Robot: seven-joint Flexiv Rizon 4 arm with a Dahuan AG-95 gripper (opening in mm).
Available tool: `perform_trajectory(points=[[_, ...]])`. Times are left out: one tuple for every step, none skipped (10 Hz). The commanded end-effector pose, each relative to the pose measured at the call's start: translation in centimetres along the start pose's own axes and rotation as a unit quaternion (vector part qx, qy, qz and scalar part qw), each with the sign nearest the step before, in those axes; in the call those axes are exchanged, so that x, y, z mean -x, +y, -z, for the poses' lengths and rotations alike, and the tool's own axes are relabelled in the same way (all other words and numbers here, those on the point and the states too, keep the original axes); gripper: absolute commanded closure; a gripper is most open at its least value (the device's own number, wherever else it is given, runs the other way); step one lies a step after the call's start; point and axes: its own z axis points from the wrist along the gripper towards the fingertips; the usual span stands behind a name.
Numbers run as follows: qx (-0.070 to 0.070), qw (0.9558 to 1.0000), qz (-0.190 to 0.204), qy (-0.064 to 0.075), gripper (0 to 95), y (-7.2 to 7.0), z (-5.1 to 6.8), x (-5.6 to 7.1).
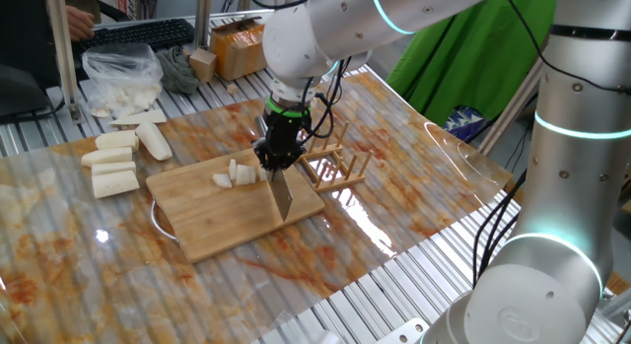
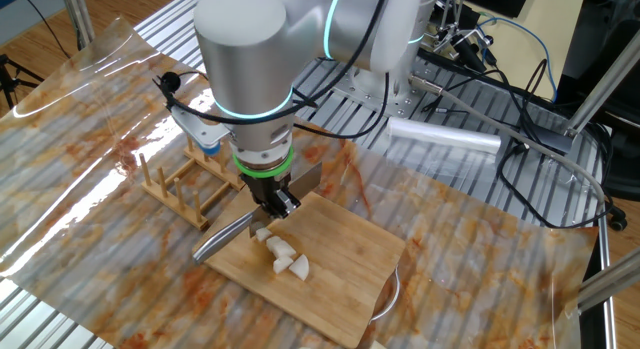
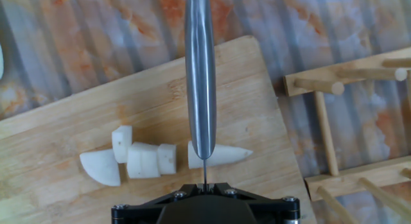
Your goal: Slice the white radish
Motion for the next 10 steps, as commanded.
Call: perform_trajectory(points=[[-0.001,1.0000,0.000,-0.003,95.0,0.2,-0.3,0.1],[-0.002,1.0000,0.000,-0.004,95.0,0.3,-0.5,0.1],[-0.001,1.0000,-0.001,-0.004,95.0,0.3,-0.6,0.1],[0.000,1.0000,-0.002,-0.005,95.0,0.4,-0.8,0.1],[-0.002,1.0000,-0.001,-0.006,95.0,0.4,-1.1,0.2],[0.000,1.0000,-0.002,-0.006,95.0,0.5,-1.2,0.2],[0.002,1.0000,-0.003,-0.005,95.0,0.5,-1.3,0.3],[0.002,1.0000,-0.004,-0.006,95.0,0.6,-1.6,0.3],[-0.001,1.0000,-0.003,-0.006,95.0,0.6,-1.5,0.2],[-0.005,1.0000,0.001,-0.003,95.0,0.2,-0.7,-0.1]])
